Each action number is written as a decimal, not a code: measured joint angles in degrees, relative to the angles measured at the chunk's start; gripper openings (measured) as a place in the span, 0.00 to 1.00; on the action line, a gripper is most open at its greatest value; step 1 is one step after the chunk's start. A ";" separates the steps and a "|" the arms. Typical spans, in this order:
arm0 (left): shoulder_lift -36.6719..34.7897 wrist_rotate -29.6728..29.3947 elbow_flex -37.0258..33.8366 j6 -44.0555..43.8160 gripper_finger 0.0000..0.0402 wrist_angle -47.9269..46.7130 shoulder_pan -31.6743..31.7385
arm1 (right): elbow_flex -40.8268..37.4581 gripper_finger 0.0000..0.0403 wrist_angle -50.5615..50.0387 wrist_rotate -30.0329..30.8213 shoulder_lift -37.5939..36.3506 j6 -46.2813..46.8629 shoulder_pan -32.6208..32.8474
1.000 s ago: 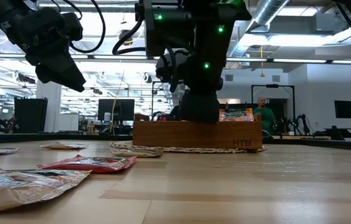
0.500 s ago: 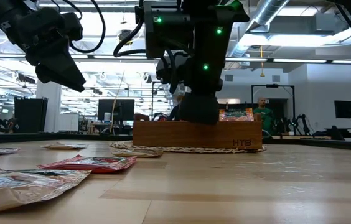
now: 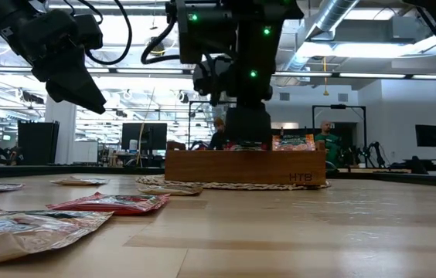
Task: Pick & Place Tea
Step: Put the red tea bag into the middle section of the wooden organizer
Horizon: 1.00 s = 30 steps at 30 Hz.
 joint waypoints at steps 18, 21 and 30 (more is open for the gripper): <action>-0.02 2.48 0.00 -1.86 0.45 -0.53 -0.02 | 9.38 0.21 -20.00 -8.92 -15.68 13.77 3.18; -0.02 2.72 0.00 -1.88 0.45 -0.42 -0.02 | 8.11 0.12 -19.87 -14.58 -19.89 15.51 5.71; -0.02 6.17 0.00 -4.37 0.45 0.36 -0.02 | -3.67 0.01 -19.83 -27.05 -31.96 21.85 16.28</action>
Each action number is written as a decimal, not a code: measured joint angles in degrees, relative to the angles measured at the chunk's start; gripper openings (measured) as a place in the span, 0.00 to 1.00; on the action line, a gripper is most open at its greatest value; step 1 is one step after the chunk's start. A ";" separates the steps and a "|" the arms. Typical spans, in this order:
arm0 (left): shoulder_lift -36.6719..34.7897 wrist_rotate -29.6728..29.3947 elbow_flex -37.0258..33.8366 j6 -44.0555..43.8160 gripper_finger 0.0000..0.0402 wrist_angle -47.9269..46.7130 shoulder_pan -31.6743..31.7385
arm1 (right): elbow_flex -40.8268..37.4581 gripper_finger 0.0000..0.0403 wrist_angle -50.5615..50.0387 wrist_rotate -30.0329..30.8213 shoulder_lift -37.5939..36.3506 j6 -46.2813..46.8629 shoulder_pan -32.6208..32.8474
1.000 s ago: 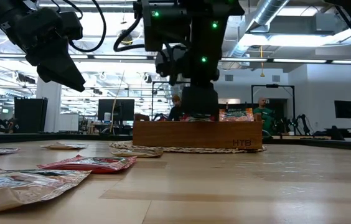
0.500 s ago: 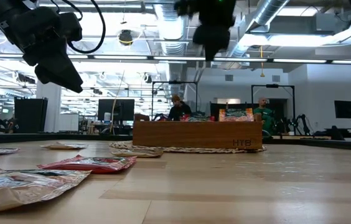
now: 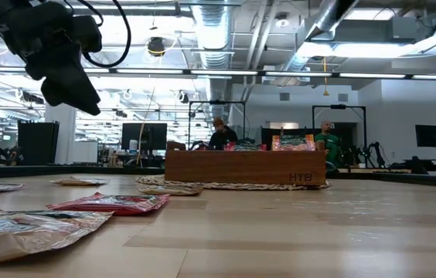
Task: Pick & Place Tea
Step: Put the red tea bag into the middle section of the wooden organizer
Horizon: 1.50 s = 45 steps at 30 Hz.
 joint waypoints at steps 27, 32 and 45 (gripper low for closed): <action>35.24 14.05 39.94 -4.83 0.45 -17.76 -4.24 | -42.37 0.00 32.06 -12.99 -11.23 27.58 24.14; 45.92 22.17 49.25 -2.16 0.45 -21.80 -4.25 | -42.37 0.00 32.39 -12.17 -11.23 25.43 24.50; 47.67 14.69 48.11 2.87 0.45 -25.26 -8.09 | -42.37 0.00 33.93 -12.13 -11.23 25.17 26.89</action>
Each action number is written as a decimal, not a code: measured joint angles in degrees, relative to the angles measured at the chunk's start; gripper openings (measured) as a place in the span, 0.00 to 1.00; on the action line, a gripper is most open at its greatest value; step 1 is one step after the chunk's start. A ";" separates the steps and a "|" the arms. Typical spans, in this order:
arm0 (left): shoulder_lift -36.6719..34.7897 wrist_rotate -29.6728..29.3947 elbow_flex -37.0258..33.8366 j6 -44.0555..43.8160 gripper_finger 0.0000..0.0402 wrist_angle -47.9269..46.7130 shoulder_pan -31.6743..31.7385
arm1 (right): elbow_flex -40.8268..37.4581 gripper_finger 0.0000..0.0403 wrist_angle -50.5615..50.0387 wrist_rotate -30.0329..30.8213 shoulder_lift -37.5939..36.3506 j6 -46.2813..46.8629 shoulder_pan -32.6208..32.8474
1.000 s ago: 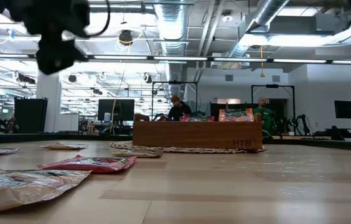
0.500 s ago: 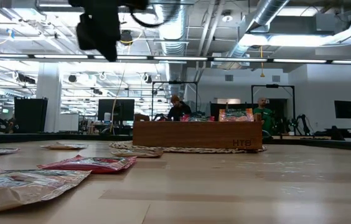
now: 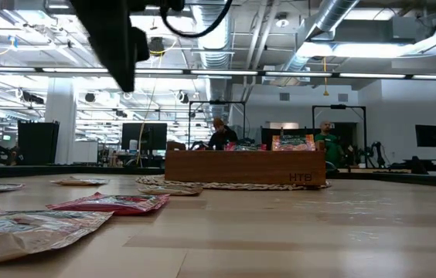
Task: Pick & Place Tea
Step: Put the red tea bag into the middle section of the wooden organizer
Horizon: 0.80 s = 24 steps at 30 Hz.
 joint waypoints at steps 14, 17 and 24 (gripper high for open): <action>4.16 -1.32 -5.84 -0.53 0.45 9.38 -0.94 | -0.71 0.00 1.93 9.89 0.02 -0.02 1.48; 5.96 -1.17 -5.83 -3.19 0.45 9.57 -1.08 | -1.96 0.00 1.91 13.49 0.02 -0.34 2.31; 6.58 -1.28 -5.86 -10.71 0.45 10.72 -1.34 | -8.73 0.00 4.00 18.82 -3.21 -5.58 1.94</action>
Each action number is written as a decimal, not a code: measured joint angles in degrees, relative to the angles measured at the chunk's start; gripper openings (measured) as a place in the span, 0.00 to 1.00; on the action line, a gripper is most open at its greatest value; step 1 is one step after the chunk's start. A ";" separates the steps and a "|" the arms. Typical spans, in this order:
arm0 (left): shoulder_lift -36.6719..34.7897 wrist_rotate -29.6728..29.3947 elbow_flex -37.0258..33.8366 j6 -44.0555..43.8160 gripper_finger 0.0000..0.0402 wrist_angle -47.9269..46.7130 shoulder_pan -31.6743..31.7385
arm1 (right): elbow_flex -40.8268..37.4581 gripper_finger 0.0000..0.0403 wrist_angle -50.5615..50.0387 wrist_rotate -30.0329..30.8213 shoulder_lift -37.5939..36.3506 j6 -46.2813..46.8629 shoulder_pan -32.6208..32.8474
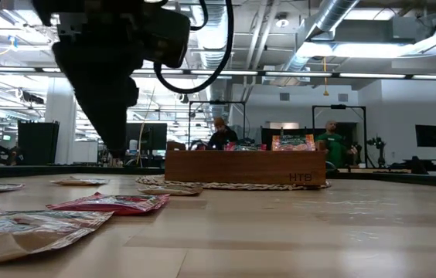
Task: Pick & Place Tea
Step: Put the red tea bag into the middle section of the wooden organizer
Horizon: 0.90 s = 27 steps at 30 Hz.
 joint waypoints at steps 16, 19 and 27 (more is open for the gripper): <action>0.00 0.40 0.00 -2.66 0.45 2.19 -0.26 | -23.84 0.00 32.65 2.36 -26.93 -22.10 -6.51; 0.00 0.42 0.01 -2.64 0.45 2.17 -0.28 | -26.91 0.00 36.76 2.34 -30.63 -26.88 -8.68; 0.07 0.42 0.02 -1.31 0.45 0.72 0.44 | -35.40 0.00 58.09 -5.14 -36.87 -37.61 -14.26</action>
